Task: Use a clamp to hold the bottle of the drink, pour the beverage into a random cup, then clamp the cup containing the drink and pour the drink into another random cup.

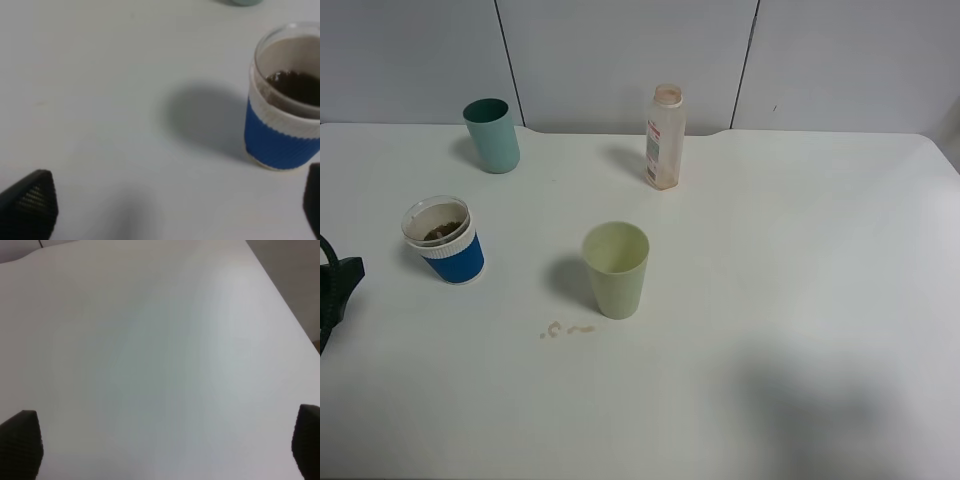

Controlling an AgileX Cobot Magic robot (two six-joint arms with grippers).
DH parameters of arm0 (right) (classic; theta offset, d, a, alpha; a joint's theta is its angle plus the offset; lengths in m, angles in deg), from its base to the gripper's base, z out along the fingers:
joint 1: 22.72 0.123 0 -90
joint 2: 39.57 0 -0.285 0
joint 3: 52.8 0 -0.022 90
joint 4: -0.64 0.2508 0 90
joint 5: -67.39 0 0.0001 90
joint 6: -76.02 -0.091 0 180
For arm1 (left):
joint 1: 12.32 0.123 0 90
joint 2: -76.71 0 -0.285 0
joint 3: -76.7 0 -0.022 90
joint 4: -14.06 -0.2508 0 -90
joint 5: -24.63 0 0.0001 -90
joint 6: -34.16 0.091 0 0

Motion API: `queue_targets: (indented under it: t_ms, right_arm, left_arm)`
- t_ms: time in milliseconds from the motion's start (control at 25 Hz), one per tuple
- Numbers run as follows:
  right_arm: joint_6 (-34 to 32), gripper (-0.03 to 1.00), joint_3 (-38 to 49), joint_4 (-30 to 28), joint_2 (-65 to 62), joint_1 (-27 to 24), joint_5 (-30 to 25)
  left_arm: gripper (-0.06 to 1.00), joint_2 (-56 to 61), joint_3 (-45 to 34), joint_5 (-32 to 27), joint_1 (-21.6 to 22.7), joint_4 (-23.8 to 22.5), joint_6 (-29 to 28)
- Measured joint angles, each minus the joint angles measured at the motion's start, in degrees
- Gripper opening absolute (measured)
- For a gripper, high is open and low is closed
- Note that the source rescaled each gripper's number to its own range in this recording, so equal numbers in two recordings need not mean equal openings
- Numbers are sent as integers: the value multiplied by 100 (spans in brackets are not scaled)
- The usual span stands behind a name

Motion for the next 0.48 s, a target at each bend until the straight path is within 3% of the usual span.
queue_targets:
  t_ms: [120, 280, 480]
  right_arm:
    - [0, 100, 0, 0, 0, 0, 0]
    - [0, 100, 0, 0, 0, 0, 0]
    - [0, 100, 0, 0, 0, 0, 0]
  left_arm:
    - [100, -303, -4, 225, 0, -130, -53]
    - [100, -990, -6, 800, 0, -669, -490]
    - [100, -2369, 6, 2002, 0, -1277, -776]
